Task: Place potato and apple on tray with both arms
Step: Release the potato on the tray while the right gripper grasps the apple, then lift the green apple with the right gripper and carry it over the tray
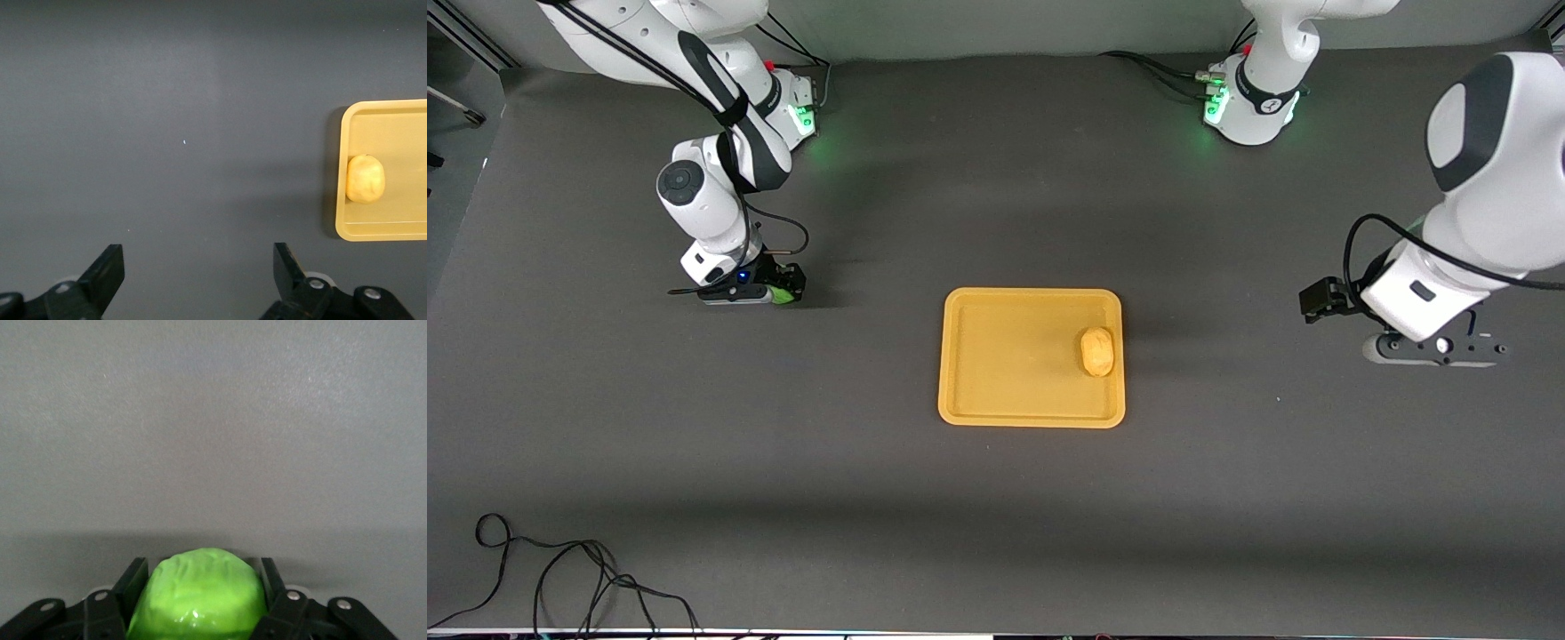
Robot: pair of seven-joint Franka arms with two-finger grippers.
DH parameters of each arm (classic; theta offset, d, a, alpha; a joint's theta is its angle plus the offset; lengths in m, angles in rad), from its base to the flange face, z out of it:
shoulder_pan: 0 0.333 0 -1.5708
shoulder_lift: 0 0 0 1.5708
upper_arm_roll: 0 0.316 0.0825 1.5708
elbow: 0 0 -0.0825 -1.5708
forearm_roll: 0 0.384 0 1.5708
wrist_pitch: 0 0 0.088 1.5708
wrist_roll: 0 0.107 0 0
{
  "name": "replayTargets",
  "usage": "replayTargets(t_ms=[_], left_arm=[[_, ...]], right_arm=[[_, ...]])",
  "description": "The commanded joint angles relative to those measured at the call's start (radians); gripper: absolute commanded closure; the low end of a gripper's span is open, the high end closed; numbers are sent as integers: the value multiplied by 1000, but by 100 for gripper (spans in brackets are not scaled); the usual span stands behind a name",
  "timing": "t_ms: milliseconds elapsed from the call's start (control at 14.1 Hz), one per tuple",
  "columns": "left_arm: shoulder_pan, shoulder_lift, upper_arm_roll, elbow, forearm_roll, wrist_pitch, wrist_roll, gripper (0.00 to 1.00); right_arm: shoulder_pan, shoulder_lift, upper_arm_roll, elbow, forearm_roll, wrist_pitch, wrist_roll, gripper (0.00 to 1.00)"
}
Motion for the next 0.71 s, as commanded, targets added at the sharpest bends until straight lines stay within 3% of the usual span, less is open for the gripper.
replayTargets(t_ms=[0, 284, 426, 639], left_arm=[[4, -75, 0, -80, 31, 34, 71, 1], [45, -112, 6, -98, 20, 55, 97, 1], [84, -88, 7, -51, 20, 69, 103, 0], [105, -46, 8, 6, 20, 36, 148, 0]], right_arm=[[13, -71, -5, 15, -1, -86, 23, 45], [15, -241, -5, 121, -2, -387, 7, 46], [15, -320, -5, 213, -2, -578, 7, 46], [15, -328, -5, 497, -2, -957, 6, 46]])
